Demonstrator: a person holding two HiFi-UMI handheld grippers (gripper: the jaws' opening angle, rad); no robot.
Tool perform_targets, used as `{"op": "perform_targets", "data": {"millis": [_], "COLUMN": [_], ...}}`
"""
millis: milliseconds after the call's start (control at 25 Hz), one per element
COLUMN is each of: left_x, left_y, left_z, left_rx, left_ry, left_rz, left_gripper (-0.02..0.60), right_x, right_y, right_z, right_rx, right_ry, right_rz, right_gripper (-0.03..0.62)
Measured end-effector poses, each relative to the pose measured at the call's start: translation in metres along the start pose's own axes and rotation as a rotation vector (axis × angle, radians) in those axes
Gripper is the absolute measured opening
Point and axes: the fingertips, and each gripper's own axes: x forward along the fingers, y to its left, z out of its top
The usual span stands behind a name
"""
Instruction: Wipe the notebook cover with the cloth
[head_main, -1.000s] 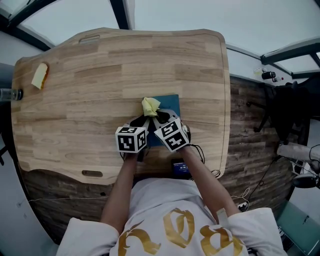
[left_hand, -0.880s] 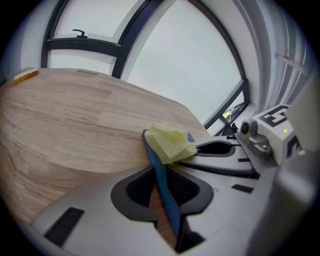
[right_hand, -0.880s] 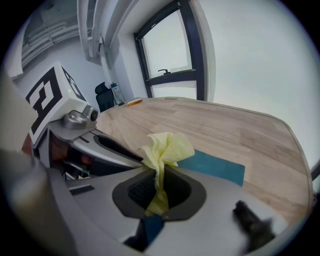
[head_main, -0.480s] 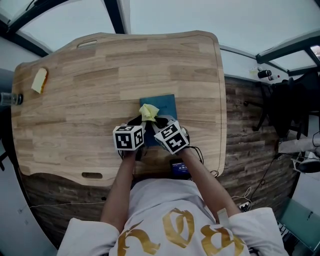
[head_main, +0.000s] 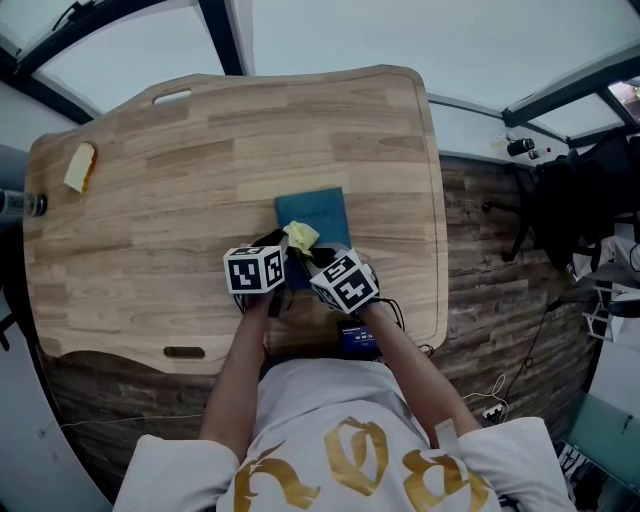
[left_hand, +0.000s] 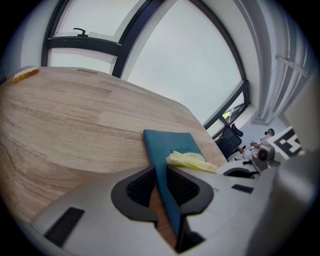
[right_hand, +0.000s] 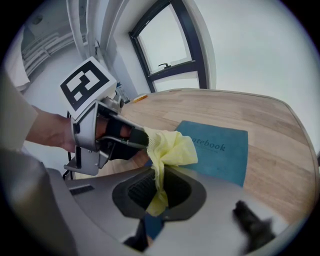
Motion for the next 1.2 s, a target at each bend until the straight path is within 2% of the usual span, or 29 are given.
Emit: {"op": "perform_targets", "data": {"millis": [600,1200], "left_x": [0.001,0.001], "left_y": [-0.001,0.0], "left_z": [-0.001,-0.001], "left_rx": [0.004,0.007], "left_ry": [0.0,-0.004], "left_rz": [0.0,0.004], "left_gripper": [0.083,0.083], "right_x": [-0.008,-0.028], "right_y": [0.015,-0.01], "right_z": [-0.018,-0.033], "right_rx": [-0.018,0.035], "right_ry": [0.002,-0.043], "right_rz": [0.018,-0.014], "right_gripper": [0.037,0.037]}}
